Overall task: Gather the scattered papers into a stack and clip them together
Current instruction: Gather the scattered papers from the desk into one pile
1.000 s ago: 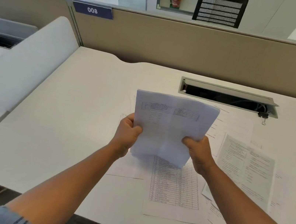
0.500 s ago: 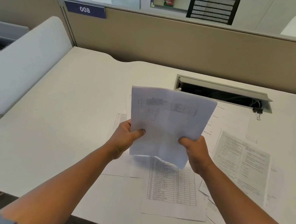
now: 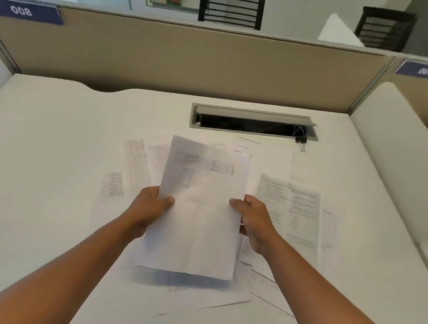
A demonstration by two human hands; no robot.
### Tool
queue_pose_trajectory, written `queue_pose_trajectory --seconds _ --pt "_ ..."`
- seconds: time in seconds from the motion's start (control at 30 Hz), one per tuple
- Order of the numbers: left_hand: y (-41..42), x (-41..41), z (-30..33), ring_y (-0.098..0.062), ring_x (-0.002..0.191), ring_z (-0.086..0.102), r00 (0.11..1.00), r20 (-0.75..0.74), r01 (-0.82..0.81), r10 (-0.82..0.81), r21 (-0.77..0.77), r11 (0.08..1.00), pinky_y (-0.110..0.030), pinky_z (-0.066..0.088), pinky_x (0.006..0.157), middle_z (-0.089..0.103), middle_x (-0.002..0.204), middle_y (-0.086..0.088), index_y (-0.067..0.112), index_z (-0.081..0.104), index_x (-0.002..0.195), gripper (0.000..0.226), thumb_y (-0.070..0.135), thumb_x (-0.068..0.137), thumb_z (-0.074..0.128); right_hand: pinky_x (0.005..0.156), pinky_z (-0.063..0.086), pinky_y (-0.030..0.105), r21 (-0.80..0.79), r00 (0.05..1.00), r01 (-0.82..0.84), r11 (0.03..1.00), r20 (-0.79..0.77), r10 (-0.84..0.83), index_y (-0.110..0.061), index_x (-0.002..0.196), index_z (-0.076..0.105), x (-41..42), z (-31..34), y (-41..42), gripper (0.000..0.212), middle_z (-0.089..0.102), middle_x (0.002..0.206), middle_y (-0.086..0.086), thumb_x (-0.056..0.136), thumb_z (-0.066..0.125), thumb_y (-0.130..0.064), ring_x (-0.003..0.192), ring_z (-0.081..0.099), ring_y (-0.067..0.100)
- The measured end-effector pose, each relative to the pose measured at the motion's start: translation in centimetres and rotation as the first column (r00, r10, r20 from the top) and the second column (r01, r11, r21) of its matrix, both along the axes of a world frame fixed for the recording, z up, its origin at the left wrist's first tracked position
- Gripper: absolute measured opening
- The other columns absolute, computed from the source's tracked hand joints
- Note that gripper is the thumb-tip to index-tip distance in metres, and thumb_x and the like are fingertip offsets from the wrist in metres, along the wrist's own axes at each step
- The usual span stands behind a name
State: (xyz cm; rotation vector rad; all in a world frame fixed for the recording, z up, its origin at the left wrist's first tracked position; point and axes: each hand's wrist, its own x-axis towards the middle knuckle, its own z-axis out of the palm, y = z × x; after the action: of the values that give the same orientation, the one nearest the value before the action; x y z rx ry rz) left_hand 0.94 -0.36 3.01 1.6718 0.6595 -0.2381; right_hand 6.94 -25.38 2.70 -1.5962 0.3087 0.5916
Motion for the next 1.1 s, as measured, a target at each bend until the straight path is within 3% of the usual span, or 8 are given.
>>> queue_pose_trajectory --seconds 0.1,0.2,0.3,0.37,0.53,0.7,0.87,1.1 --pt "-1.5 0.7 -0.8 -0.028 0.089 0.071 0.997 -0.07 0.039 -0.038 0.016 0.999 -0.035 0.057 0.07 0.073 0.099 -0.006 0.013 0.068 0.111 0.015 0.009 0.099 0.059 0.069 0.053 0.031 -0.088 0.982 0.191 0.978 0.012 -0.19 -0.014 0.113 0.068 0.4 -1.5 -4.0 0.026 0.074 0.111 0.011 0.09 0.073 -0.025 0.084 0.07 0.018" --pt "-2.9 1.3 -1.5 -0.03 0.088 0.071 0.991 -0.119 0.067 -0.063 0.032 0.997 -0.038 0.058 0.073 0.073 0.098 -0.009 0.013 0.068 0.107 0.013 0.007 0.098 0.06 0.085 0.052 0.035 -0.414 0.946 0.325 0.85 0.131 -0.298 -0.018 0.136 0.056 0.5 -3.1 -8.2 0.055 0.061 0.13 0.003 0.084 0.074 -0.027 0.11 0.063 0.024" --pt "-3.9 1.8 -2.0 -0.031 0.084 0.07 0.984 -0.163 0.078 -0.066 0.065 0.995 -0.034 0.056 0.067 0.072 0.095 -0.011 0.013 0.068 0.096 0.013 0.004 0.095 0.06 0.094 0.053 0.05 -0.706 0.944 0.307 0.638 0.142 -0.298 -0.019 0.142 0.048 0.4 -4.1 -11.7 0.073 0.045 0.141 0.006 0.077 0.077 -0.039 0.126 0.049 0.033" --pt "-4.3 2.0 -2.6 -0.033 0.083 0.07 0.982 -0.181 0.069 -0.054 0.079 0.994 -0.035 0.056 0.068 0.072 0.093 -0.013 0.01 0.069 0.098 0.014 0.001 0.093 0.06 0.093 0.053 0.056 -0.791 0.962 0.218 0.572 0.076 -0.261 -0.016 0.136 0.048 0.2 -4.3 -13.4 0.077 0.04 0.138 0.007 0.073 0.081 -0.048 0.127 0.044 0.034" --pt "-5.0 2.0 -3.3 -0.036 0.084 0.069 0.975 -0.222 0.047 -0.024 0.097 0.994 -0.039 0.056 0.068 0.07 0.094 -0.015 0.007 0.067 0.105 0.015 0.001 0.093 0.06 0.091 0.053 0.052 -0.845 0.985 0.081 0.528 -0.011 -0.169 -0.016 0.135 0.043 0.2 -4.0 -14.6 0.087 0.038 0.136 0.008 0.07 0.087 -0.053 0.127 0.043 0.035" --pt "-5.4 2.2 -3.0 -0.033 0.08 0.069 0.971 -0.237 0.056 -0.031 0.103 0.993 -0.034 0.055 0.064 0.071 0.093 -0.015 0.011 0.066 0.09 0.017 -0.002 0.092 0.056 0.092 0.055 0.052 -0.773 0.974 0.125 0.622 -0.025 -0.227 -0.021 0.143 0.035 1.2 -4.1 -15.6 0.099 0.051 0.132 0.007 0.065 0.091 -0.04 0.119 0.057 0.036" --pt "-5.5 2.4 -2.7 -0.031 0.08 0.068 0.973 -0.229 0.06 -0.037 0.091 0.994 -0.032 0.053 0.06 0.07 0.092 -0.013 0.012 0.065 0.09 0.018 -0.002 0.094 0.055 0.089 0.057 0.049 -0.732 0.957 0.22 0.645 0.034 -0.288 -0.025 0.12 0.052 1.0 -4.6 -16.7 0.039 0.067 0.114 0.001 0.084 0.065 -0.032 0.094 0.065 0.027" --pt "-5.5 2.8 -2.4 -0.034 0.083 0.068 0.976 -0.218 0.041 -0.021 0.089 0.995 -0.033 0.054 0.063 0.07 0.094 -0.014 0.013 0.063 0.088 0.018 -0.002 0.094 0.056 0.1 0.046 0.052 -0.861 0.949 0.138 0.49 -0.026 -0.313 -0.022 0.136 0.049 1.0 -4.5 -18.7 0.047 0.049 0.13 0.007 0.09 0.056 -0.022 0.116 0.049 0.032"
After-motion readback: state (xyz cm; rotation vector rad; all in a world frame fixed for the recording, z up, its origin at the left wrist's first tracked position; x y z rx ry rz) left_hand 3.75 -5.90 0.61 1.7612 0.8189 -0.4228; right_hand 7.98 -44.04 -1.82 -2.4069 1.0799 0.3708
